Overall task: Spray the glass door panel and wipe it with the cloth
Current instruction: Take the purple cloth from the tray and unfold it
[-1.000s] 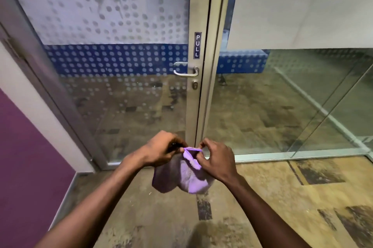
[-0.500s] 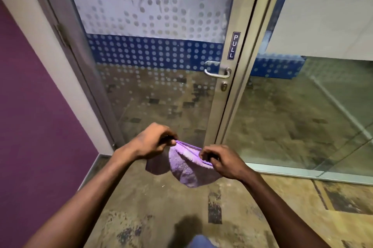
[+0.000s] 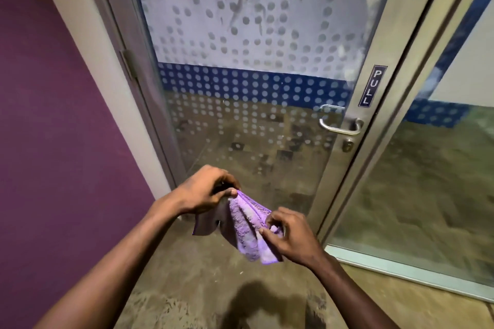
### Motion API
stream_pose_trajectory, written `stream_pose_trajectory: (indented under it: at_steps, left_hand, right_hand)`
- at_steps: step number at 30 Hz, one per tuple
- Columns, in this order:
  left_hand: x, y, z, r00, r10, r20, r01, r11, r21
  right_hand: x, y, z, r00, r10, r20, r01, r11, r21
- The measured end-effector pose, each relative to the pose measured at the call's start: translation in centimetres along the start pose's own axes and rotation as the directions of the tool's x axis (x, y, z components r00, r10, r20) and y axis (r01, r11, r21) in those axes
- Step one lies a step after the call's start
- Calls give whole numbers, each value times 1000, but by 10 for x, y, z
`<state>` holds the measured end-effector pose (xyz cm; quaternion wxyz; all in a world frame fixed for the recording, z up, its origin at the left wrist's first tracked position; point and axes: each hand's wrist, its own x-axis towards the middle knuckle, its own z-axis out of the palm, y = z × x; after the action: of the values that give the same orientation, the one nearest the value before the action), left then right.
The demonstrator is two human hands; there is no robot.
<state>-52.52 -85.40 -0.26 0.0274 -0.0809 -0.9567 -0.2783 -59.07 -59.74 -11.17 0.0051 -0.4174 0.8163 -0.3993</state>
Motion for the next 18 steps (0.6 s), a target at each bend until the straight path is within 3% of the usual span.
stream_pose_trajectory:
  at_steps: [6, 11, 14, 18]
  left_hand:
    - [24, -56, -42, 998, -59, 21, 56, 993, 107]
    - [37, -104, -65, 992, -128, 15, 124, 979, 161]
    - [39, -124, -72, 989, -145, -25, 147, 980, 136]
    - [41, -147, -80, 987, -146, -62, 153, 979, 135]
  right_hand:
    - [70, 19, 12, 1000, 3, 29, -7, 992, 128]
    - [125, 30, 10, 994, 83, 72, -98, 967, 235]
    - [153, 25, 6, 991, 5, 134, -43, 959, 280]
    - [178, 29, 8, 970, -31, 240, -19, 978, 206]
